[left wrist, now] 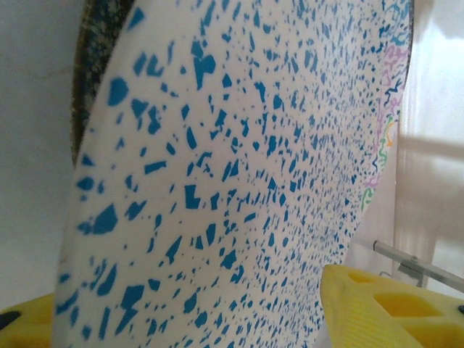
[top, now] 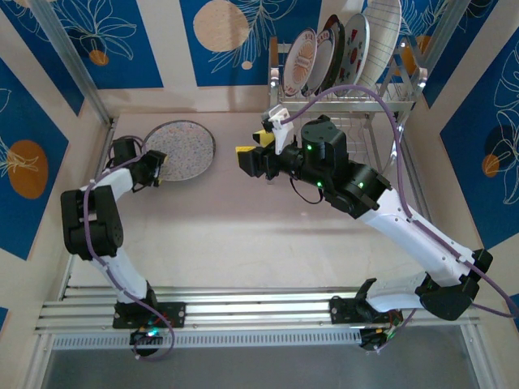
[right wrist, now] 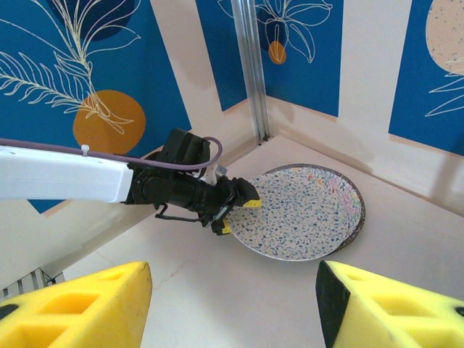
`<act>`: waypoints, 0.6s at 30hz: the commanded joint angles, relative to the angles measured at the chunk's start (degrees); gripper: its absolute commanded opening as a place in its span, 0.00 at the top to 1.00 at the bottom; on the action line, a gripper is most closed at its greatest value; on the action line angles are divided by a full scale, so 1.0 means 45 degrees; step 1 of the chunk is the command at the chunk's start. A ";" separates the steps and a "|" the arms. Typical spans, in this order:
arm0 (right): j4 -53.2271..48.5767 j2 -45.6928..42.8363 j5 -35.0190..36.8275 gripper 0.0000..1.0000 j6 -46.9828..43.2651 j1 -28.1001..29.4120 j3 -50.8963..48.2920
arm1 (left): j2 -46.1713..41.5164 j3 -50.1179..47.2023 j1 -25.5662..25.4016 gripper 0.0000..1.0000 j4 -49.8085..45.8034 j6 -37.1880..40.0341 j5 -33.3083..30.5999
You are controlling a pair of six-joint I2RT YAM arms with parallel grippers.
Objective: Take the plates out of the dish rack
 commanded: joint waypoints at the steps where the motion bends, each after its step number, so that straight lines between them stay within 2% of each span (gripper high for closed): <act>1: -0.0032 -0.0227 0.0228 0.38 0.0223 -0.0054 0.0081 | 0.0414 0.0706 0.0209 0.38 -0.1155 0.0545 -0.0326; 11: -0.0166 -0.0317 0.0300 0.37 0.0231 -0.0052 0.0061 | 0.0986 0.2102 0.0209 0.38 -0.3123 0.1274 -0.0960; 18: -0.0169 -0.0317 0.0285 0.37 0.0251 -0.0052 0.0042 | 0.1340 0.2632 0.0210 0.37 -0.3696 0.1412 -0.1068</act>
